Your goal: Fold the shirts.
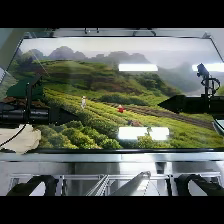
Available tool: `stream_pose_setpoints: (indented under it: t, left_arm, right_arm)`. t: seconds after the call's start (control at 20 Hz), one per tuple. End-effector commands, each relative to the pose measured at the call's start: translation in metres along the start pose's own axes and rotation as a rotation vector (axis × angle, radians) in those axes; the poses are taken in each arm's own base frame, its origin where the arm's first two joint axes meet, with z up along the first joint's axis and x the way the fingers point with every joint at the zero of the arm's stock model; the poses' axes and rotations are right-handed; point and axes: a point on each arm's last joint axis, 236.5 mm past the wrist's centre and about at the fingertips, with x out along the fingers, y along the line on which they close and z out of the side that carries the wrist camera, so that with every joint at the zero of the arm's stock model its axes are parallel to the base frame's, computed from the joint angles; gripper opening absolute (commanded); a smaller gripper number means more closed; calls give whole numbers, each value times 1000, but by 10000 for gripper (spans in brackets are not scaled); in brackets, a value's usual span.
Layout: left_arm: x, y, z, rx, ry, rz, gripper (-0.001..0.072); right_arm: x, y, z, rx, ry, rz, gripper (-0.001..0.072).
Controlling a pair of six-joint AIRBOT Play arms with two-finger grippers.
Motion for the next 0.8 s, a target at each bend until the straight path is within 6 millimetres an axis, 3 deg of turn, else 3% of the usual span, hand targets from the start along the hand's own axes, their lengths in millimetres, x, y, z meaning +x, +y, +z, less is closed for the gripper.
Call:
stream_pose_setpoints:
  t: [0.0,0.15,0.2,0.25,0.35,0.4,0.6,0.65,0.75]
  left_arm:
    - [0,1,1,1,-6,3,24]
    - [-2,6,12,5,-48,29,22]
    - [-9,11,25,18,-87,63,17]
    - [-21,20,40,45,-114,122,71]
    - [-63,53,74,112,-138,333,642]
    - [-88,75,94,102,-163,453,720]
    - [-201,173,156,130,-125,963,720]
    - [-221,199,168,123,-93,1063,720]
    - [-236,248,183,114,-25,1173,720]
  right_arm:
    - [0,0,0,-1,0,-1,17]
    - [0,0,0,-1,0,-1,17]
    - [0,0,0,-1,0,-1,17]
    - [0,0,0,-1,-1,-1,17]
    - [0,0,0,-1,-1,-1,17]
    - [0,0,0,-1,0,-1,17]
    - [0,0,0,-1,0,-1,17]
    - [0,0,0,-1,0,-1,17]
    - [0,0,0,-1,0,-1,17]
